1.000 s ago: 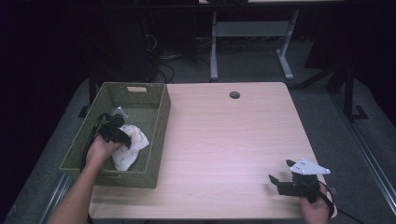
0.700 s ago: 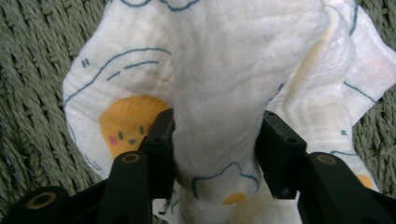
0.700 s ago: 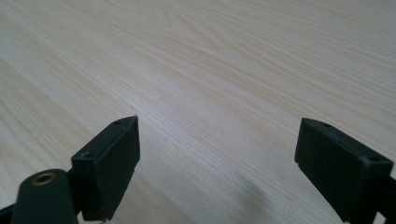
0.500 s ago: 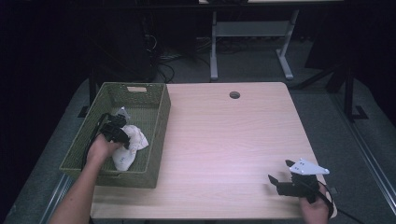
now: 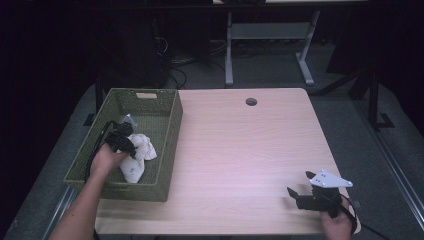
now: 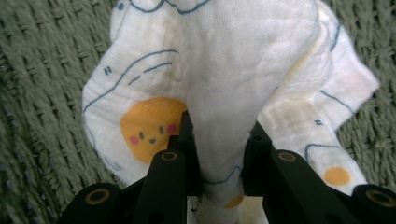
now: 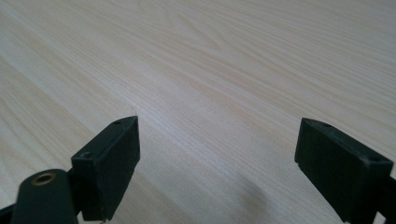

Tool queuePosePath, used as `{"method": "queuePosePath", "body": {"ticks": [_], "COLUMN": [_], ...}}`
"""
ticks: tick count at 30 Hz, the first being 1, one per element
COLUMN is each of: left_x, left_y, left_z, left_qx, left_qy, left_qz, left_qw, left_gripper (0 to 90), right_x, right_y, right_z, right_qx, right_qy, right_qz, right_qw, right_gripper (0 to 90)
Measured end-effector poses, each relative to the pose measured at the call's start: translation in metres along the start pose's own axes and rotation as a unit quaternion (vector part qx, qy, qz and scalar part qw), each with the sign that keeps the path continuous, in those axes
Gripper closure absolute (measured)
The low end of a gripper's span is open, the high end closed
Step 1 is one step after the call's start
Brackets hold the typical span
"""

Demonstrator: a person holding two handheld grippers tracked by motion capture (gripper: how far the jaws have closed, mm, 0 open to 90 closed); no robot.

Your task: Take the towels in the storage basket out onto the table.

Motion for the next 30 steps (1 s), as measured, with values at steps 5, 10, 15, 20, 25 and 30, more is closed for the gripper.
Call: {"method": "queuePosePath", "body": {"ticks": [5,10,15,20,25,30], "left_x": [-0.016,-0.032,-0.045,-0.056,-0.058,-0.064], "left_y": [-0.004,-0.004,-0.004,0.001,0.001,0.000], "left_z": [0.002,0.004,0.003,0.001,0.001,0.001], "left_qx": [-0.007,-0.003,-0.010,-0.019,-0.016,-0.022], "left_qy": [0.026,0.049,0.076,0.109,0.117,0.127], "left_qz": [0.028,0.044,0.071,0.092,0.099,0.115], "left_qw": [0.9993,0.9978,0.9945,0.9895,0.9880,0.9849], "left_gripper": [74.6,74.1,74.1,72.8,72.4,72.6], "right_x": [0.001,0.002,0.002,0.003,0.002,-0.001], "right_y": [0.000,-0.002,-0.002,-0.002,-0.001,0.002], "right_z": [0.000,0.000,0.000,0.001,0.002,0.002], "right_qx": [-0.001,-0.003,-0.002,-0.001,-0.002,0.003], "right_qy": [-0.002,-0.002,0.002,-0.003,-0.001,0.007], "right_qz": [0.001,0.000,0.004,0.003,0.005,0.012], "right_qw": [1.0000,1.0000,1.0000,1.0000,1.0000,0.9999], "right_gripper": [13.7,13.7,13.7,13.7,13.7,13.7]}}
Point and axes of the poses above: each handheld gripper's, and its own axes: x roughly forward along the jaws, z roughly out of its underside, y roughly to its right, the point moved 6 cm from there along x, roughly forward along the jaws, and after that the axes turned 10 degrees about -z, right-handed, at the moved point
